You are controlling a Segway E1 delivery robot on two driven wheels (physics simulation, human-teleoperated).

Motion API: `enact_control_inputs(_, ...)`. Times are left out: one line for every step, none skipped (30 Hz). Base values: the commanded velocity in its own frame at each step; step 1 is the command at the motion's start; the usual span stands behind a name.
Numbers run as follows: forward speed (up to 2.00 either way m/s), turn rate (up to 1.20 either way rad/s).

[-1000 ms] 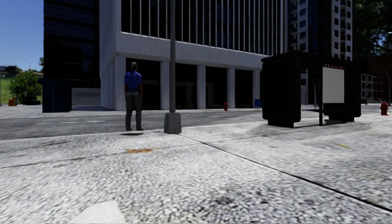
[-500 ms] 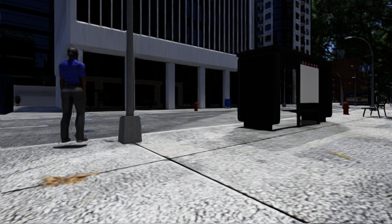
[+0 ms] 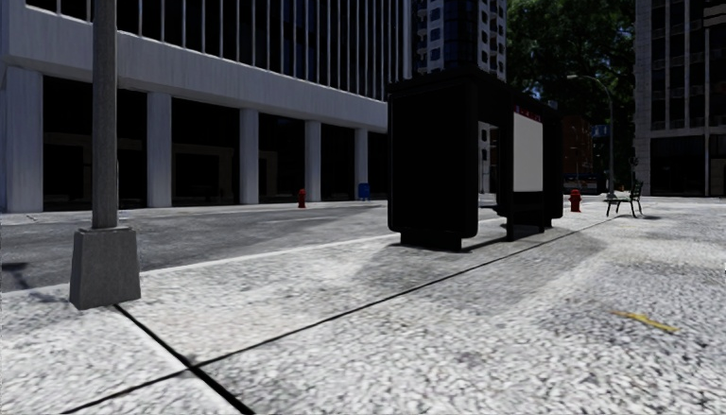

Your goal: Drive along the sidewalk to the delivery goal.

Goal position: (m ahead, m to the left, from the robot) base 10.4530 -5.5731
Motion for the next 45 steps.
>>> enact_control_inputs(2.00,-0.42)
enact_control_inputs(1.98,-0.42)
enact_control_inputs(1.94,-0.42)
enact_control_inputs(1.94,-0.42)
enact_control_inputs(1.93,-0.42)
enact_control_inputs(1.93,-0.42)
enact_control_inputs(1.93,-0.42)
enact_control_inputs(1.93,-0.42)
enact_control_inputs(1.93,-0.42)
enact_control_inputs(1.91,-0.47)
enact_control_inputs(1.85,-0.52)
enact_control_inputs(1.78,-0.55)
enact_control_inputs(1.70,-0.55)
enact_control_inputs(1.67,-0.55)
enact_control_inputs(1.66,-0.55)
enact_control_inputs(1.65,-0.55)
enact_control_inputs(1.65,-0.55)
enact_control_inputs(1.65,-0.55)
enact_control_inputs(1.65,-0.55)
enact_control_inputs(1.65,-0.55)
enact_control_inputs(1.65,-0.56)
enact_control_inputs(1.65,-0.57)
enact_control_inputs(1.65,-0.58)
enact_control_inputs(1.65,-0.58)
enact_control_inputs(1.65,-0.58)
enact_control_inputs(1.65,-0.58)
enact_control_inputs(1.65,-0.58)
enact_control_inputs(1.65,-0.58)
enact_control_inputs(1.65,-0.58)
enact_control_inputs(1.65,-0.58)
enact_control_inputs(1.65,-0.58)
enact_control_inputs(1.65,-0.58)
enact_control_inputs(1.65,-0.58)
enact_control_inputs(1.65,-0.58)
enact_control_inputs(1.65,-0.58)
enact_control_inputs(1.65,-0.58)
enact_control_inputs(1.65,-0.58)
enact_control_inputs(1.65,-0.58)
enact_control_inputs(1.66,-0.58)
enact_control_inputs(1.66,-0.58)
enact_control_inputs(1.66,-0.58)
enact_control_inputs(1.69,-0.58)
enact_control_inputs(1.81,-0.58)
enact_control_inputs(1.87,-0.58)
enact_control_inputs(1.90,-0.58)
